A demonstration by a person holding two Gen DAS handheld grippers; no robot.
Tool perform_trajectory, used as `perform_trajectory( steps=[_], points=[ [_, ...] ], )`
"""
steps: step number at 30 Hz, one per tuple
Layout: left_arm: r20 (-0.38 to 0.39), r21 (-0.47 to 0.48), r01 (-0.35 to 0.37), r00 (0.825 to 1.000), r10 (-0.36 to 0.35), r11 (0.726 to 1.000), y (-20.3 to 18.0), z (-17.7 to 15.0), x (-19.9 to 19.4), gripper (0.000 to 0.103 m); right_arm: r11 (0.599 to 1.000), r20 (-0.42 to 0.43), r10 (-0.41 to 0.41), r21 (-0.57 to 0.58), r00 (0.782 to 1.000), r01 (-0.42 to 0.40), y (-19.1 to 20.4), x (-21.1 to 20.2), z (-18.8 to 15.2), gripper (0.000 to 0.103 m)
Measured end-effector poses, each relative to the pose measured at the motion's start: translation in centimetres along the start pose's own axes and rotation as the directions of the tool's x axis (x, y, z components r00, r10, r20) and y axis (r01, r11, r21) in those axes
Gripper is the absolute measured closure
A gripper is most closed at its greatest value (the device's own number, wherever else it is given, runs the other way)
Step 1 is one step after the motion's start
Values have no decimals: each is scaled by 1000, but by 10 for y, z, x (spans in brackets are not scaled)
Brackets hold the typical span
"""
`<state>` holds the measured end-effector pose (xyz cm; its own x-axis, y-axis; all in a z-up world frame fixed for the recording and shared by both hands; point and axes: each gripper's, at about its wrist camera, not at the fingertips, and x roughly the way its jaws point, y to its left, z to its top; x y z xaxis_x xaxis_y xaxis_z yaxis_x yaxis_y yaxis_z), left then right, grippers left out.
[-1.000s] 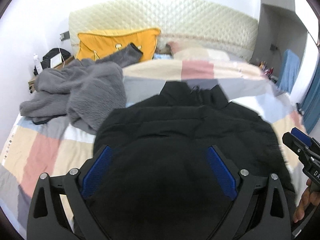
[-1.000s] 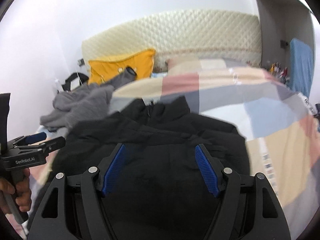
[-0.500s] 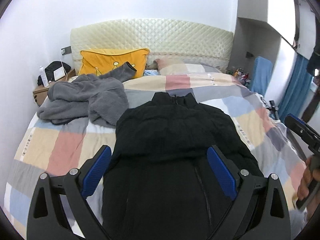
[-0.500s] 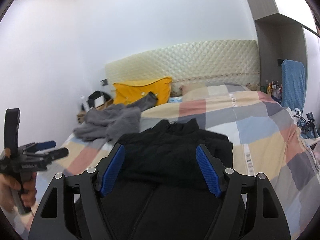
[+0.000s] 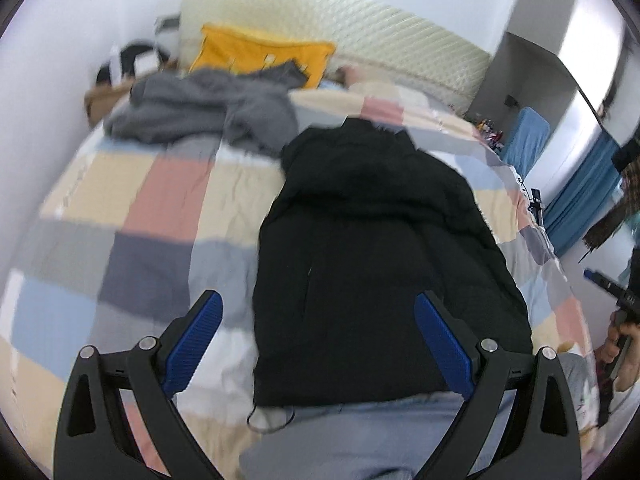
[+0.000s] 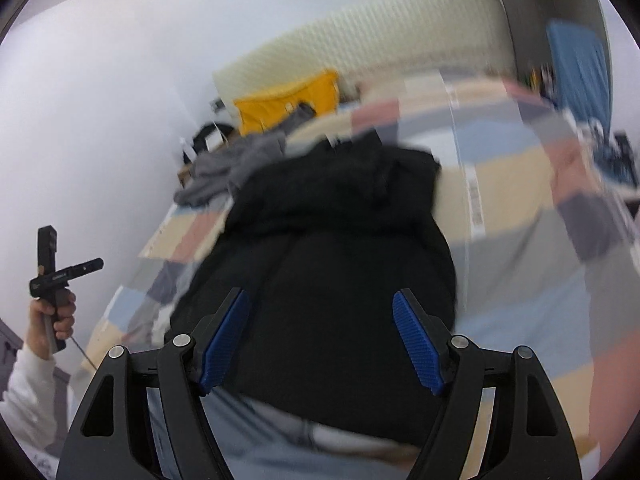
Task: Fold large clothes
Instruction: 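Lift the hem with both grippers and fold it toward the collar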
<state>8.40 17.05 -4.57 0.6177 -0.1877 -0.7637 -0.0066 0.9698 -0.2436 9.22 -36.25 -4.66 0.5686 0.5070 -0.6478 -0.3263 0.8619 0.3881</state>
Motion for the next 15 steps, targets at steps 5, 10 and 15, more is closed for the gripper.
perform_trajectory(
  steps=[5, 10, 15],
  points=[
    [-156, -146, 46, 985, -69, 988, 49, -25, 43, 6, 993, -169, 75, 100, 983, -59, -56, 19, -25, 29],
    [-307, -223, 63, 942, -132, 973, 82, -52, 100, 7, 987, -220, 112, 141, 969, -82, -89, 32, -45, 39],
    [-333, -365, 208, 881, -336, 907, 98, -73, 136, 17, 972, -310, 162, 212, 937, -98, -117, 53, -60, 40]
  ],
)
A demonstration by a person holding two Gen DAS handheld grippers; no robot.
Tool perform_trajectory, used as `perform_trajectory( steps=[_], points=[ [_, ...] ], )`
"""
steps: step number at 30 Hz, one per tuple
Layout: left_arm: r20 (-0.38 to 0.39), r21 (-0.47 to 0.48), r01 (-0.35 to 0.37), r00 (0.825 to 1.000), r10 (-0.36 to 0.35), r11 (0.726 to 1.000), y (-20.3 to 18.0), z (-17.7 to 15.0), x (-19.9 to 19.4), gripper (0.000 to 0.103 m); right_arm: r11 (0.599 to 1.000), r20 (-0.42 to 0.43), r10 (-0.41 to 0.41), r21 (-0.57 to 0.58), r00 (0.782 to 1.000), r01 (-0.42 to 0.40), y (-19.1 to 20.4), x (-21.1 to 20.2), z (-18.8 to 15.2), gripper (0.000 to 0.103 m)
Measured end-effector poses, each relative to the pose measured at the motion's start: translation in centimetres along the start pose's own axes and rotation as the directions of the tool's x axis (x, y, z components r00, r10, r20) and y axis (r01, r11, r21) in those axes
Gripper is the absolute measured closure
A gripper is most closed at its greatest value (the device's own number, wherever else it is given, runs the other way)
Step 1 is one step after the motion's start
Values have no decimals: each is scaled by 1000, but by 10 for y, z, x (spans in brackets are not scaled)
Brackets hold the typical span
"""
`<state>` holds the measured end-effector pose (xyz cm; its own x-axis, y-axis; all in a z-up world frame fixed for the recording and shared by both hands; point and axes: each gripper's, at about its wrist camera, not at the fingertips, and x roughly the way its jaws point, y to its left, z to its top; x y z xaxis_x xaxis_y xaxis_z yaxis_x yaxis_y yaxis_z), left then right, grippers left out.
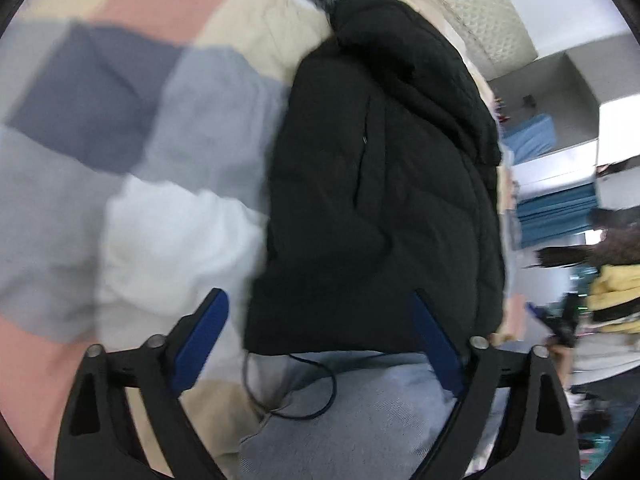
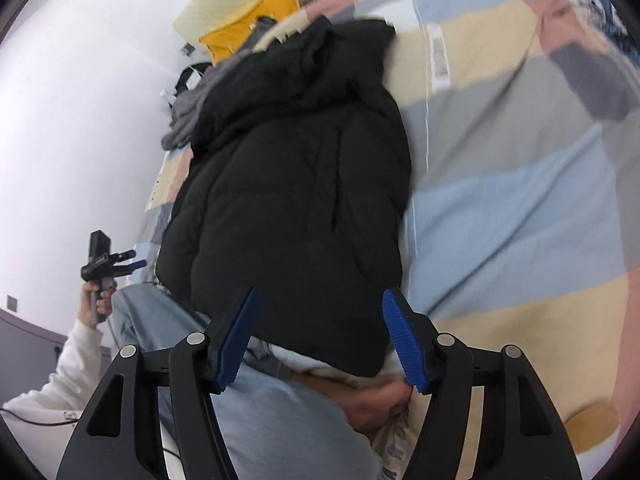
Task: Fold large clothes
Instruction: 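Lift the hem with both grippers and fold it toward the collar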
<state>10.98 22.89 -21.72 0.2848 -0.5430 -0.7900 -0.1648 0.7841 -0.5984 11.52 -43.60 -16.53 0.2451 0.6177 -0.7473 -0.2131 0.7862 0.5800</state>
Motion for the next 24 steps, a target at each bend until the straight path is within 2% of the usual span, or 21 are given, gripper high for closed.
perform_trajectory(
  steps=[2, 5, 8, 11, 14, 18, 22, 24],
  points=[
    [-38, -24, 43, 998, -44, 999, 7, -1, 13, 19, 1000, -31, 1, 16, 1000, 0, -10, 9, 3, 40],
    [-92, -45, 62, 994, -66, 997, 15, -1, 26, 20, 998, -78, 25, 59, 997, -21, -30, 24, 7, 39],
    [-122, -81, 97, 987, -106, 992, 22, -2, 35, 21, 994, -107, 52, 100, 993, -42, -43, 33, 9, 32],
    [-128, -101, 103, 985, -115, 990, 27, -2, 38, 21, 992, -129, 67, 113, 989, -52, -49, 40, 10, 25],
    [-184, -101, 108, 975, -126, 989, 25, -4, 44, 21, 991, -165, 78, 121, 983, -58, -53, 51, 11, 23],
    [-206, -68, 115, 970, -127, 991, 20, -1, 48, 19, 991, -219, 97, 113, 971, -74, -56, 66, 12, 21],
    [-225, -75, 133, 963, -147, 988, 25, 0, 49, 18, 991, -278, 122, 90, 953, -101, -54, 84, 14, 18],
    [-227, -78, 143, 961, -158, 987, 26, 2, 51, 18, 991, -296, 130, 78, 946, -112, -53, 89, 16, 10]
  ],
)
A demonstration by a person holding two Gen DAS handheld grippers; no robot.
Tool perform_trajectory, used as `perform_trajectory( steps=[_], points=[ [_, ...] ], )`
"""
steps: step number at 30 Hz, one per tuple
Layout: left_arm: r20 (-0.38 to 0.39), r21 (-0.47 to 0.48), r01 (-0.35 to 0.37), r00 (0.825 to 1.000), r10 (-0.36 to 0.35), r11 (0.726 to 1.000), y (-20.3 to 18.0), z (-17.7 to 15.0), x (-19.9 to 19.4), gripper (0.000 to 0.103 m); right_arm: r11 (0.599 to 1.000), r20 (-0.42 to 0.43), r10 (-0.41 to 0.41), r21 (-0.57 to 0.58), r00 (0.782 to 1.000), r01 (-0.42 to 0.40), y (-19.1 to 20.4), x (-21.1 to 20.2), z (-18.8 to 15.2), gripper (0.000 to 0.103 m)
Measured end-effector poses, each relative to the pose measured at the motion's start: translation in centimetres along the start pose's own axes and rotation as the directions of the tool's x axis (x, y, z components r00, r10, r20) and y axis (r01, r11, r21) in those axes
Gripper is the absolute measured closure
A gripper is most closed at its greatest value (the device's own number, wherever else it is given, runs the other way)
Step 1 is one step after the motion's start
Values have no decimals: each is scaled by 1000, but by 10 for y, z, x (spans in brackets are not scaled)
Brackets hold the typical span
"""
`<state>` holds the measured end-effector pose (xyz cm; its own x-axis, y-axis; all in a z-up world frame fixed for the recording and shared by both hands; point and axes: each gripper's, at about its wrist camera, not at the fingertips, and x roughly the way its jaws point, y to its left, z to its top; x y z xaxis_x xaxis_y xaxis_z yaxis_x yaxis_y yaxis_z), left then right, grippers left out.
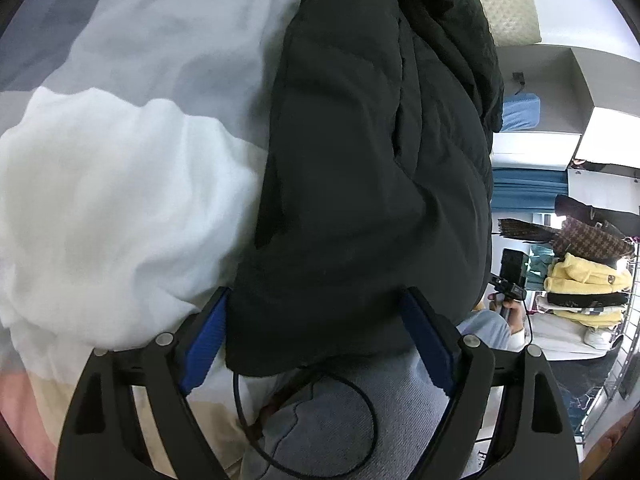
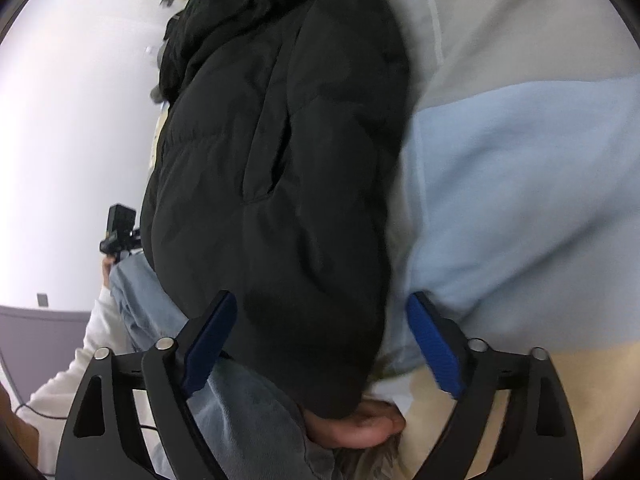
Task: Fold large clothes
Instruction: 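Lift the hem with both grippers and fold it toward the collar, then lower the folded hem onto the jacket and open both grippers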
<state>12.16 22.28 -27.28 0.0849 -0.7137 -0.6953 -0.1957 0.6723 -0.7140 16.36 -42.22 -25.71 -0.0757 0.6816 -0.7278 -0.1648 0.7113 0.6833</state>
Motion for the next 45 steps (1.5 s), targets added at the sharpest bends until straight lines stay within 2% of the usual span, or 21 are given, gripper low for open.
perform_trajectory(
  steps=[5, 8, 10, 14, 16, 18, 20, 22, 26, 28, 30, 32, 34, 38, 41, 42, 43, 44, 45],
  points=[
    [-19, -22, 3, 1000, -3, 1000, 8, 4, 4, 18, 1000, -49, 0, -2, 999, 0, -3, 9, 8, 2],
    [-39, -22, -7, 999, 6, 1000, 9, 6, 8, 17, 1000, -63, -2, -13, 998, 1, -2, 6, 11, 0],
    [-50, 2, -16, 999, 16, 1000, 4, 7, 9, 17, 1000, -64, 0, -25, 998, -2, 2, 5, 12, 0],
    [-58, 112, -3, 998, 9, 994, -13, 4, 6, 17, 997, -56, 35, -67, 998, -39, 12, 1, 11, 0],
    [-51, 164, 31, 998, -23, 986, -24, 2, 3, 17, 994, -54, 61, -84, 997, -65, 21, -1, 12, 0],
    [-37, 225, 103, 995, -98, 969, -38, -2, -3, 17, 989, -58, 64, -129, 996, -71, 33, -2, 11, 0],
    [-21, 291, 178, 984, -179, 940, -50, -6, -11, 17, 983, -55, 78, -163, 995, -86, 42, -2, 9, 0],
    [-22, 300, 193, 980, -196, 934, -51, -4, -10, 17, 978, -56, 88, -183, 995, -97, 44, -4, 9, 0],
    [-89, 174, 111, 991, -96, 978, -31, 11, 9, 18, 989, -96, 42, -140, 994, -55, 28, 9, 10, 0],
    [-117, 134, 59, 992, -43, 989, -27, 17, 18, 18, 994, -130, 8, -111, 991, -22, 14, 18, 9, 0],
    [-136, 125, 29, 991, -12, 992, -27, 21, 25, 19, 993, -159, -12, -115, 987, -6, 6, 24, 8, 0],
    [-144, 172, 14, 989, 11, 985, -40, 21, 27, 21, 990, -167, 2, -140, 986, -25, 10, 26, 9, 0],
    [-157, 214, 36, 988, -3, 976, -55, 20, 26, 26, 977, -188, -1, -208, 982, -39, 23, 26, 9, 2],
    [-157, 299, 124, 984, -79, 946, -94, 13, 16, 26, 962, -180, 52, -254, 982, -97, 48, 18, 15, 4],
    [-126, 302, 104, 990, -69, 947, -111, 11, 18, 26, 951, -153, 44, -296, 987, -89, 71, 11, 18, 8],
    [-112, 301, 90, 992, -59, 950, -114, 11, 20, 28, 949, -140, 49, -301, 989, -90, 74, 7, 18, 13],
    [-92, 289, 72, 995, -47, 955, -116, 11, 21, 35, 949, -120, 61, -302, 991, -95, 80, 1, 18, 16],
    [-70, 280, 52, 997, -34, 959, -117, 10, 19, 39, 949, -103, 71, -298, 992, -99, 82, -3, 17, 24],
    [-45, 275, 33, 999, -21, 961, -118, 9, 15, 48, 952, -73, 77, -292, 994, -95, 85, -10, 17, 35]
  ],
)
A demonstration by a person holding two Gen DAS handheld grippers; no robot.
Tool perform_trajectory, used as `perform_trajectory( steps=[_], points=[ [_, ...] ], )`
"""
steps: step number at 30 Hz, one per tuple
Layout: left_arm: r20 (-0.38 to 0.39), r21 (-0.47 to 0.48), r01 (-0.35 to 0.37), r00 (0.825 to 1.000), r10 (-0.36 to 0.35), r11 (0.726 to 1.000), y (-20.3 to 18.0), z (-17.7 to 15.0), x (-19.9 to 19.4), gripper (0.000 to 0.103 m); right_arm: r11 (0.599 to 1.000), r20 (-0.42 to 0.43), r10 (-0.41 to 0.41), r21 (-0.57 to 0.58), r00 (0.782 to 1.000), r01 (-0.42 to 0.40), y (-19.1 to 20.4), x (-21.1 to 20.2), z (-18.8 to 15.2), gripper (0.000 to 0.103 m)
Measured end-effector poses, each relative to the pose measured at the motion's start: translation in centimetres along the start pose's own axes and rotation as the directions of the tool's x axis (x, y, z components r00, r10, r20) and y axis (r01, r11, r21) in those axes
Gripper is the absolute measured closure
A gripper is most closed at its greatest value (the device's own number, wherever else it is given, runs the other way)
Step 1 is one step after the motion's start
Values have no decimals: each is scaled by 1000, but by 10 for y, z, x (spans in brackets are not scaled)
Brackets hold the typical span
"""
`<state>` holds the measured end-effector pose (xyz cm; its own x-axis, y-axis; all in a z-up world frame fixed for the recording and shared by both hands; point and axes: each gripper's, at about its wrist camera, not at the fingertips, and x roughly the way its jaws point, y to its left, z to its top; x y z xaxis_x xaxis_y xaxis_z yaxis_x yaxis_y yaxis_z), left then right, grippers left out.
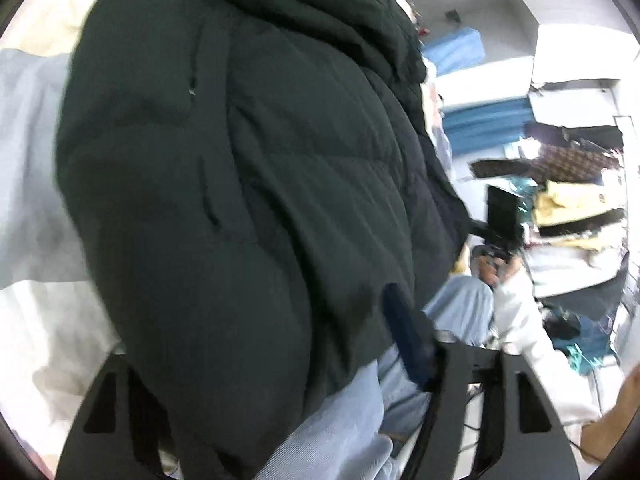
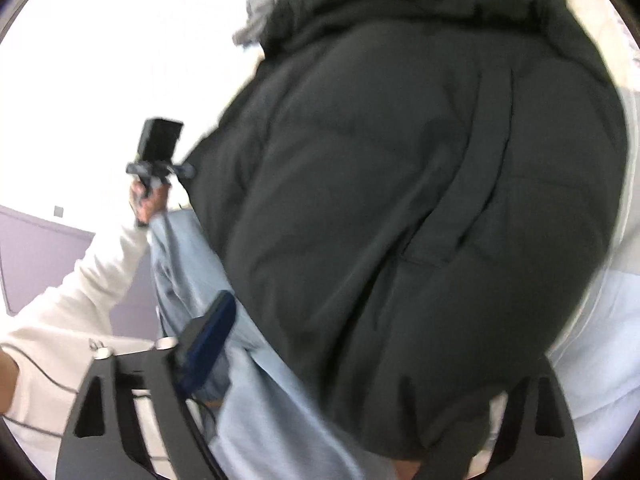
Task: Fold large clothes
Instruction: 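Lower the folded hem onto the jacket and open both grippers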
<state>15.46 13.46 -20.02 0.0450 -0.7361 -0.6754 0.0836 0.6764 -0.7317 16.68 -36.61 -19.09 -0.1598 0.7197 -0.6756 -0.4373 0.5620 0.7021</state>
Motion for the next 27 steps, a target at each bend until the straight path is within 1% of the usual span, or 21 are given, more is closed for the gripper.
perform_trajectory(
  steps=[1, 2, 3, 4, 5, 6, 7, 8, 9, 10, 11, 15, 16, 19, 21, 23, 25, 26, 27],
  points=[
    [18, -15, -10, 1000, 10, 1000, 2, 1, 1, 58, 1000, 24, -15, 2, 1000, 15, 4, -5, -1, 42],
    [44, -37, -18, 999, 20, 999, 4, -1, -2, 62, 999, 57, -44, 9, 997, 44, 9, -12, -4, 56],
    [79, -58, -23, 997, 28, 998, 4, -3, -7, 72, 998, 82, -59, 22, 995, 58, 8, -18, -6, 71],
    [106, -72, -21, 994, 29, 997, 10, -2, -13, 81, 997, 120, -68, 48, 990, 63, 5, -26, -9, 78],
    [150, -86, -27, 988, 40, 996, 9, -5, -20, 86, 995, 156, -74, 73, 985, 64, 4, -32, -11, 89],
    [210, -111, -32, 976, 55, 993, 6, -7, -28, 91, 992, 207, -89, 103, 974, 69, 2, -43, -15, 91],
    [251, -135, -12, 967, 45, 991, 9, -9, -36, 92, 990, 242, -96, 124, 965, 67, 1, -52, -16, 92],
    [294, -157, 17, 955, 30, 987, 8, -12, -44, 93, 987, 304, -99, 154, 948, 54, 1, -67, -18, 94],
    [345, -166, 38, 938, 22, 985, 3, -14, -56, 94, 986, 344, -98, 163, 934, 43, 2, -76, -22, 95],
    [370, -167, 40, 929, 25, 985, -1, -15, -62, 95, 986, 378, -99, 162, 920, 40, 3, -85, -24, 95],
    [395, -174, 44, 918, 29, 984, -5, -16, -69, 95, 986, 418, -106, 161, 902, 41, 7, -95, -27, 96],
    [455, -190, 73, 890, 22, 979, -21, -26, -89, 96, 985, 530, -99, 174, 842, 6, 27, -116, -40, 97],
    [466, -190, 79, 885, 19, 979, -23, -29, -92, 96, 985, 557, -98, 173, 825, 0, 32, -122, -45, 97],
    [495, -192, 105, 869, 4, 976, -32, -41, -105, 96, 985, 605, -92, 170, 791, -16, 40, -138, -62, 97],
    [513, -186, 125, 858, -12, 975, -39, -53, -116, 96, 986, 638, -87, 163, 765, -23, 54, -141, -70, 97],
    [528, -177, 142, 849, -28, 974, -46, -65, -122, 96, 988, 663, -82, 153, 744, -28, 64, -148, -81, 97],
    [538, -165, 164, 842, -51, 973, -53, -79, -131, 96, 989, 689, -68, 142, 722, -43, 75, -158, -102, 98],
    [540, -158, 174, 839, -63, 972, -58, -87, -134, 96, 989, 695, -66, 141, 716, -45, 85, -153, -96, 98],
    [538, -155, 179, 840, -69, 972, -62, -94, -138, 96, 990, 703, -68, 138, 708, -42, 94, -156, -106, 98]
  ],
)
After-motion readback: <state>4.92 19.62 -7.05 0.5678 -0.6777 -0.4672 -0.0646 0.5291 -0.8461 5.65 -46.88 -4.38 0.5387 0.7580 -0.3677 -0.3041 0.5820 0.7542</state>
